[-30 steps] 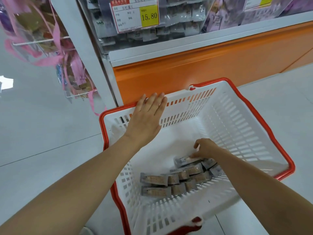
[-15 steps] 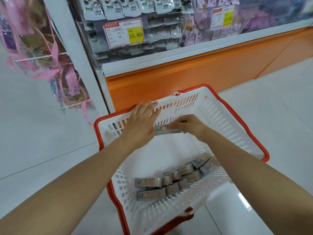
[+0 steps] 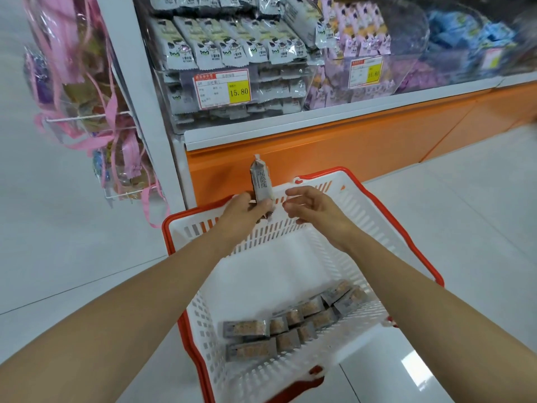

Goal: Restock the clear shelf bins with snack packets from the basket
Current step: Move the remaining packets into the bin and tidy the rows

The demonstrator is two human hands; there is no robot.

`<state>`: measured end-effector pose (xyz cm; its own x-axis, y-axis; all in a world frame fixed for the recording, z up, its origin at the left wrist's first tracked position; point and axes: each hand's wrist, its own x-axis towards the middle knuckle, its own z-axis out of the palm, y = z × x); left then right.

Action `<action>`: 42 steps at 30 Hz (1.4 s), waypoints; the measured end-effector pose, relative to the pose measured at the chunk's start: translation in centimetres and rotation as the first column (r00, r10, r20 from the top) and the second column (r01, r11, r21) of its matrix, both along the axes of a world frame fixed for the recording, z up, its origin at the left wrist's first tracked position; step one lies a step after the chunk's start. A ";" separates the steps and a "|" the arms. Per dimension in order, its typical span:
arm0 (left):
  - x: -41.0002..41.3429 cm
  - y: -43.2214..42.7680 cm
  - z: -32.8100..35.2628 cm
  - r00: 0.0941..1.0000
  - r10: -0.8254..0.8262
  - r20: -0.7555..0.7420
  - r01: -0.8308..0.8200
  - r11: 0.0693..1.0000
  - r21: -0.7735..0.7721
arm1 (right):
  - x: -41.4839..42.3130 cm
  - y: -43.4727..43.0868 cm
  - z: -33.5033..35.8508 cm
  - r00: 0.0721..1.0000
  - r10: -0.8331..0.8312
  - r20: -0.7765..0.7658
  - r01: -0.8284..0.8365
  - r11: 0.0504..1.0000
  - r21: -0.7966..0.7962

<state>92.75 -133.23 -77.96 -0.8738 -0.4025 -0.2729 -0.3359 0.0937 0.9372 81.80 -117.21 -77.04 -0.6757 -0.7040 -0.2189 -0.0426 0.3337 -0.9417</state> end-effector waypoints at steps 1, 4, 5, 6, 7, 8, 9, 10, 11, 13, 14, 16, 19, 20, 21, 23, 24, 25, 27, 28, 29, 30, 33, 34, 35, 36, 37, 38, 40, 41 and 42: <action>0.0 0.3 0.2 1.000 -0.013 0.001 0.013 1.000 0.014 | 0.3 -0.1 -0.1 0.999 0.025 -0.023 -0.024 1.000 0.008; 0.1 1.1 0.8 0.998 -0.054 -0.008 0.055 0.997 0.059 | 0.9 -0.4 0.1 0.993 0.054 -0.104 -0.057 0.998 -0.027; 0.1 1.3 1.1 0.998 -0.059 -0.021 0.060 0.995 0.083 | 1.0 -0.5 0.2 0.989 0.033 -0.141 -0.040 0.998 -0.048; 0.1 1.5 1.4 0.998 -0.059 -0.035 0.062 0.993 0.101 | 1.0 -0.5 0.3 0.985 -0.001 -0.170 -0.011 0.997 -0.071; 0.1 1.6 1.7 0.997 -0.057 -0.050 0.062 0.992 0.111 | 1.1 -0.5 0.6 0.980 -0.040 -0.195 0.022 0.995 -0.093; 0.2 1.6 2.1 0.996 -0.059 -0.069 0.066 0.992 0.106 | 1.1 -0.4 1.0 0.975 -0.073 -0.209 0.049 0.991 -0.121; 0.1 1.6 2.5 0.994 -0.061 -0.087 0.068 0.994 0.081 | 1.1 -0.3 1.4 0.971 -0.105 -0.215 0.072 0.986 -0.152; 0.1 1.7 3.0 0.993 -0.062 -0.104 0.066 0.997 0.035 | 1.1 -0.2 1.8 0.968 -0.131 -0.214 0.090 0.978 -0.189; 0.1 1.8 3.6 0.991 -0.054 -0.121 0.050 0.998 -0.030 | 1.1 0.0 2.4 0.962 -0.159 -0.220 0.108 0.968 -0.228; 0.1 1.9 4.8 0.976 -0.020 -0.217 -0.032 0.973 -0.230 | 1.2 0.4 4.0 0.947 -0.210 -0.244 0.134 0.945 -0.297; 0.1 2.0 5.5 0.951 -0.016 -0.310 -0.102 0.926 -0.363 | 1.1 0.7 5.0 0.939 -0.228 -0.257 0.140 0.937 -0.321; 0.2 1.6 6.9 0.856 -0.086 -0.509 -0.275 0.758 -0.591 | 0.7 1.3 7.3 0.927 -0.239 -0.290 0.127 0.925 -0.357; -0.3 0.3 9.5 0.729 -0.217 -0.650 -0.489 0.500 -0.715 | -0.3 1.9 11.5 0.893 -0.279 -0.352 0.115 0.900 -0.421; -0.6 -0.2 10.6 0.712 -0.234 -0.662 -0.530 0.438 -0.726 | -0.6 1.8 12.9 0.878 -0.308 -0.366 0.121 0.883 -0.453; -0.8 -0.7 11.8 0.709 -0.236 -0.664 -0.559 0.387 -0.734 | -1.1 1.6 14.3 0.864 -0.334 -0.377 0.124 0.867 -0.483; -1.2 -1.7 13.7 0.750 -0.203 -0.630 -0.568 0.291 -0.770 | -1.9 0.7 16.9 0.834 -0.355 -0.422 0.107 0.855 -0.507; -1.4 -2.2 14.4 0.792 -0.170 -0.587 -0.544 0.242 -0.804 | -2.4 0.2 18.0 0.812 -0.356 -0.462 0.096 0.863 -0.496; -1.5 -2.7 14.9 0.835 -0.136 -0.533 -0.505 0.197 -0.841 | -2.8 -0.6 19.0 0.788 -0.358 -0.501 0.091 0.873 -0.480; -1.3 -3.9 15.5 0.901 -0.083 -0.425 -0.411 0.146 -0.900 | -3.5 -2.2 20.5 0.740 -0.366 -0.564 0.101 0.890 -0.445; -1.2 -4.3 15.6 0.926 -0.062 -0.373 -0.362 0.134 -0.922 | -3.7 -3.0 21.0 0.714 -0.373 -0.593 0.109 0.896 -0.431; -1.1 -4.7 15.7 0.947 -0.042 -0.317 -0.310 0.122 -0.943 | -3.9 -3.9 21.3 0.683 -0.379 -0.624 0.122 0.902 -0.414; -1.0 -5.1 15.7 0.965 -0.024 -0.261 -0.257 0.107 -0.960 | -4.1 -4.8 21.6 0.650 -0.378 -0.659 0.134 0.911 -0.391; -1.0 -5.5 15.7 0.988 -0.005 -0.155 -0.154 0.065 -0.986 | -4.6 -7.1 21.7 0.545 -0.336 -0.768 0.178 0.942 -0.285; -1.0 -5.6 15.7 0.990 -0.006 -0.141 -0.141 0.062 -0.988 | -4.8 -7.7 21.7 0.519 -0.313 -0.796 0.196 0.949 -0.246; -1.0 -5.6 15.7 0.990 -0.008 -0.137 -0.137 0.062 -0.989 | -5.0 -8.2 21.5 0.495 -0.292 -0.818 0.216 0.954 -0.210; -1.0 -5.6 15.8 0.991 -0.010 -0.137 -0.136 0.062 -0.989 | -5.1 -8.7 21.4 0.476 -0.272 -0.836 0.233 0.956 -0.178; -0.9 -5.6 15.8 0.991 -0.011 -0.136 -0.136 0.060 -0.989 | -5.3 -9.0 21.2 0.457 -0.258 -0.851 0.246 0.956 -0.158; -0.9 -5.7 15.8 0.991 -0.013 -0.135 -0.134 0.056 -0.989 | -5.4 -9.4 21.1 0.434 -0.249 -0.866 0.254 0.956 -0.147; -0.9 -5.8 15.7 0.991 -0.020 -0.136 -0.135 0.051 -0.990 | -5.5 -10.0 20.8 0.388 -0.226 -0.893 0.268 0.955 -0.125; -0.9 -5.8 15.7 0.990 -0.023 -0.139 -0.138 0.052 -0.989 | -5.5 -10.2 20.6 0.379 -0.208 -0.902 0.275 0.956 -0.105; -0.9 -5.9 15.7 0.989 -0.026 -0.144 -0.142 0.055 -0.988 | -5.6 -10.4 20.4 0.381 -0.196 -0.903 0.280 0.956 -0.090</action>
<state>91.88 -139.09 -62.26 -0.8165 -0.2716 0.5095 -0.3139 0.9495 0.0032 76.24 -127.59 -56.62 -0.6474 -0.4924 0.5818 -0.7527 0.5329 -0.3866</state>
